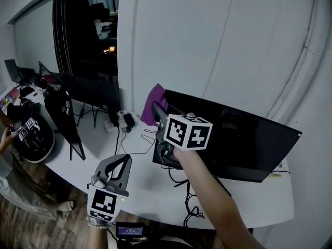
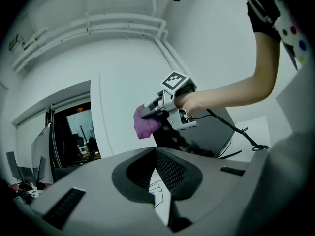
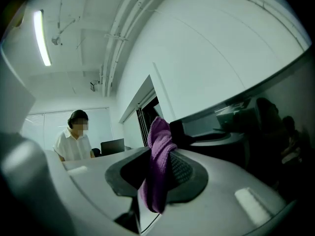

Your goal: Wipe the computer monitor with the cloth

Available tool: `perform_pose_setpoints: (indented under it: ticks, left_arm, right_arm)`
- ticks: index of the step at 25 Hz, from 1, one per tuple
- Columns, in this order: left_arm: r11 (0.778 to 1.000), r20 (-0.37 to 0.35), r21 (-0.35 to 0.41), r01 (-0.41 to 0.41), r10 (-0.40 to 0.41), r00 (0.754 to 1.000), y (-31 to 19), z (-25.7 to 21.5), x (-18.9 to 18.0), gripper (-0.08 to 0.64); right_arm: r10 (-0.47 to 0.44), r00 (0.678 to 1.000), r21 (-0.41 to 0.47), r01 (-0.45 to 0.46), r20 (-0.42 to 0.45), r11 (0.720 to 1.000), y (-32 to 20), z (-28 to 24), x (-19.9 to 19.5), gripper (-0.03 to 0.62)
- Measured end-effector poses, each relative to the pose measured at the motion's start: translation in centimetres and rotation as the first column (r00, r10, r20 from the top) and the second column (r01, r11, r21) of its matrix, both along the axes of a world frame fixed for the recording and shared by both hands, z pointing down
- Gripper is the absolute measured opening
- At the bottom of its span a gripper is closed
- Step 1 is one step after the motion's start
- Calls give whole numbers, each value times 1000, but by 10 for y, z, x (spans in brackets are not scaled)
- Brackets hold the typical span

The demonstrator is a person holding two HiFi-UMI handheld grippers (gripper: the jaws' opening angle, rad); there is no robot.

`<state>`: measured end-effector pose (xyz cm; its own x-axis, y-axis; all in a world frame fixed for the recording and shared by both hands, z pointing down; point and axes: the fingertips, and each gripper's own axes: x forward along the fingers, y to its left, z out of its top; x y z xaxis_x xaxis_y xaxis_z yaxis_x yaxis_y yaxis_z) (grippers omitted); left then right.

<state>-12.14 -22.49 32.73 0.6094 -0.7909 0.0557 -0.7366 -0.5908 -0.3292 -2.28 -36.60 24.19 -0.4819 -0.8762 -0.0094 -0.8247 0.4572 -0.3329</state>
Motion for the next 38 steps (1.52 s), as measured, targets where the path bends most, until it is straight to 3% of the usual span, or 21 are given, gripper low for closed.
perform_pose_setpoints:
  ticks: [15, 28, 38]
  left_arm:
    - [1000, -10, 11, 12, -12, 1000, 3, -7, -2, 6]
    - [1000, -9, -11, 17, -17, 1000, 10, 8, -4, 6]
    - [998, -47, -7, -69, 69, 997, 20, 14, 21, 6]
  right_arm:
    - [-17, 1000, 48, 17, -12, 999, 5, -25, 4, 92]
    - [-81, 992, 132, 94, -99, 987, 51, 20, -15, 92]
    - [37, 969, 226, 19, -243, 974, 112, 59, 29, 91]
